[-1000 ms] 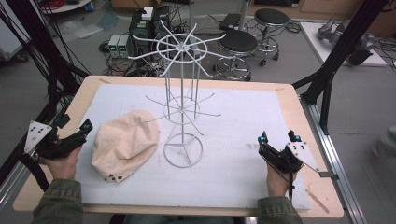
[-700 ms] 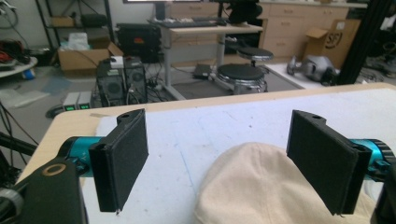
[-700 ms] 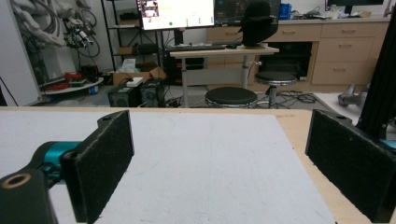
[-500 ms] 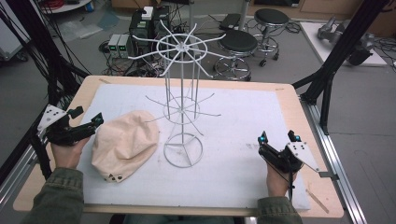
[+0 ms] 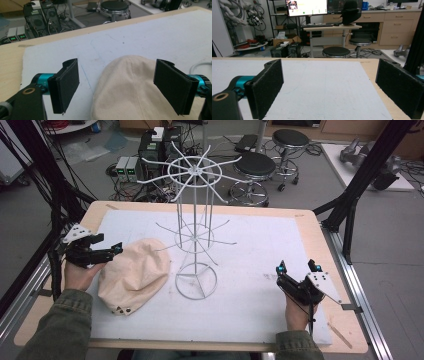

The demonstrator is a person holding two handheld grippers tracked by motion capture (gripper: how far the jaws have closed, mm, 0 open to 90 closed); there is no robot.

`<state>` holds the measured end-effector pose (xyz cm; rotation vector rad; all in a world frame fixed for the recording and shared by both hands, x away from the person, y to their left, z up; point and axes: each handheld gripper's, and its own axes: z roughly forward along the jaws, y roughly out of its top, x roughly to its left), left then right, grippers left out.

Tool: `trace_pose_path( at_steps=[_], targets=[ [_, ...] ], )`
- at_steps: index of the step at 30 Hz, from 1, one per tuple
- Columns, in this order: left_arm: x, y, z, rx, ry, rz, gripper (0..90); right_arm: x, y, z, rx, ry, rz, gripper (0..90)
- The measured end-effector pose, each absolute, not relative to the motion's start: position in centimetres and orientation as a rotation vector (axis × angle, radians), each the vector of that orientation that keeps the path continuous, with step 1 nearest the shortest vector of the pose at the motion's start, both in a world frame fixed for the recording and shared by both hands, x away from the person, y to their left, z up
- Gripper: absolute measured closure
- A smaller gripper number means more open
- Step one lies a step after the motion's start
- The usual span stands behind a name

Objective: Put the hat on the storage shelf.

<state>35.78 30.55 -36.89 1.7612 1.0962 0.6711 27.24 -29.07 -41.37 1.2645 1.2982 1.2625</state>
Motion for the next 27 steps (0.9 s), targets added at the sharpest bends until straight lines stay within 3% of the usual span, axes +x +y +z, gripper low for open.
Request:
trace_pose_path(
  at_steps=[27],
  targets=[
    [41.1, 29.6, -39.7, 2.071, 1.24, 0.461, 22.1, 27.3, -29.1, -41.4, 1.267, 1.305, 1.276, 7.0]
  ],
)
